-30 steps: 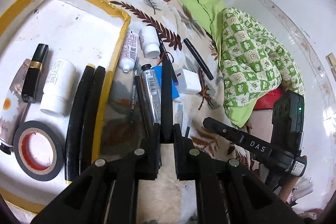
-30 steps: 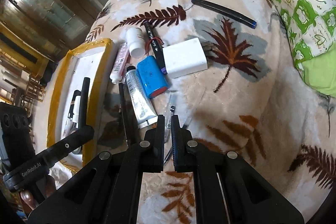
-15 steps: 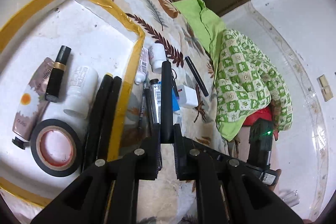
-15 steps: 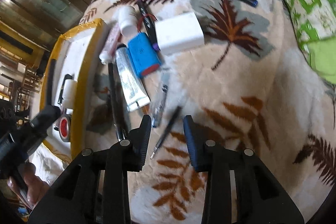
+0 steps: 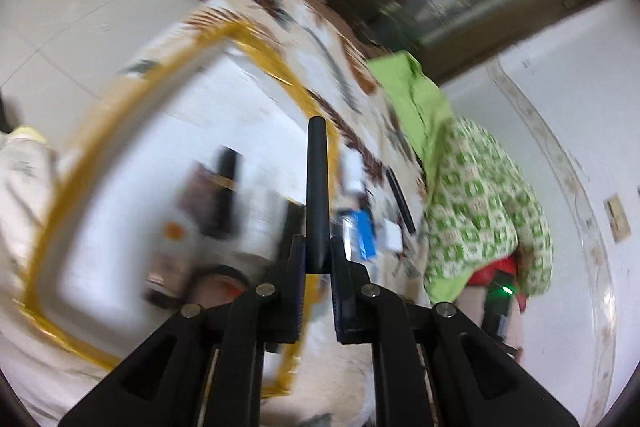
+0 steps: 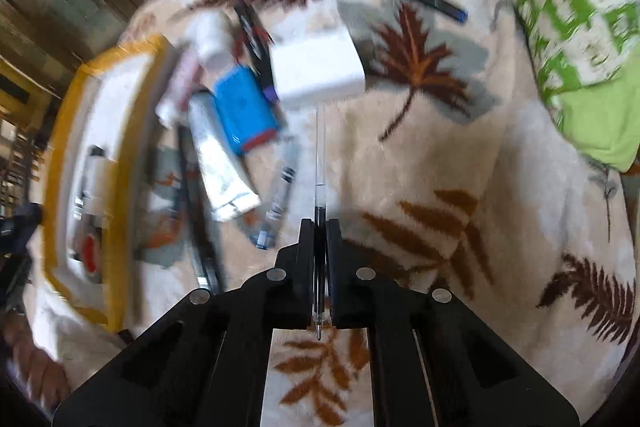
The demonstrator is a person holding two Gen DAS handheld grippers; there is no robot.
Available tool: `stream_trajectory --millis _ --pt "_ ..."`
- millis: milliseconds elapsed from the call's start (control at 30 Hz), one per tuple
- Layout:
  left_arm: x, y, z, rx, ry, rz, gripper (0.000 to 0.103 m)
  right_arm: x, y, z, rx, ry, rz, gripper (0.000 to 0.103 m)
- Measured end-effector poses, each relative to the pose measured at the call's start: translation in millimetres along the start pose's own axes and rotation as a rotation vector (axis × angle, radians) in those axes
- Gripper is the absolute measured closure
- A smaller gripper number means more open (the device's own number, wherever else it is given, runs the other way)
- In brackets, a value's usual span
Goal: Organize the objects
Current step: 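Carry the clear pen and black pen into the tray and open both tools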
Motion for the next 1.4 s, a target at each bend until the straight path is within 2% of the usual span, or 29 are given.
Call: stream_trajectory --millis 133,200,400,600,900,1067,1167,1200,1233,1267,1300,1367,1400 --pt "-15 -16 25 -0.001 -0.073 -0.009 0.094 -23 -10 38 -0.015 -0.159 -0.047 0.098" --pt "-17 -21 33 0.009 -0.098 0.009 0.094 -27 -13 68 -0.066 -0.206 -0.051 0.098" --pt "0 -33 47 0.084 -0.213 0.084 0.094 -4 -8 150 -0.156 -0.312 0.011 0.098" --pt "22 -35 57 0.126 -0.252 0.138 0.094 27 -16 186 -0.208 -0.286 0.033 0.098" --pt "42 -25 63 0.18 -0.298 0.177 0.094 67 -33 202 -0.241 -0.2 0.033 0.098" --pt "44 -26 66 0.169 -0.296 0.173 0.093 80 -30 202 -0.256 -0.144 0.027 0.098" --pt "40 -29 59 0.166 -0.247 0.139 0.092 81 -31 202 -0.22 -0.168 0.033 0.098" --pt "38 -30 56 0.157 -0.215 0.133 0.091 80 -31 202 -0.206 -0.183 0.035 0.097" --pt "37 -30 54 0.152 -0.198 0.128 0.082 79 -32 202 -0.195 -0.195 0.036 0.097" --pt "35 -32 52 0.149 -0.192 0.117 0.067 77 -33 202 -0.182 -0.21 0.029 0.097" --pt "32 -33 49 0.152 -0.176 0.097 0.064 73 -35 202 -0.177 -0.22 0.013 0.092" --pt "26 -34 40 0.188 -0.18 0.066 0.05 64 -37 203 -0.188 -0.222 -0.021 0.072" --pt "23 -36 37 0.21 -0.198 0.046 0.046 57 -37 204 -0.196 -0.229 -0.044 0.058"
Point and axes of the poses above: each gripper's, at about its wrist camera, not at the fingertips, and x roughly the way its jaws point, z to its left, y to its underside, the point moved 9 cm from there along x, roughly the way its jaws point, and after that the axes turned 7 degrees about x, right-handed, at the moved point
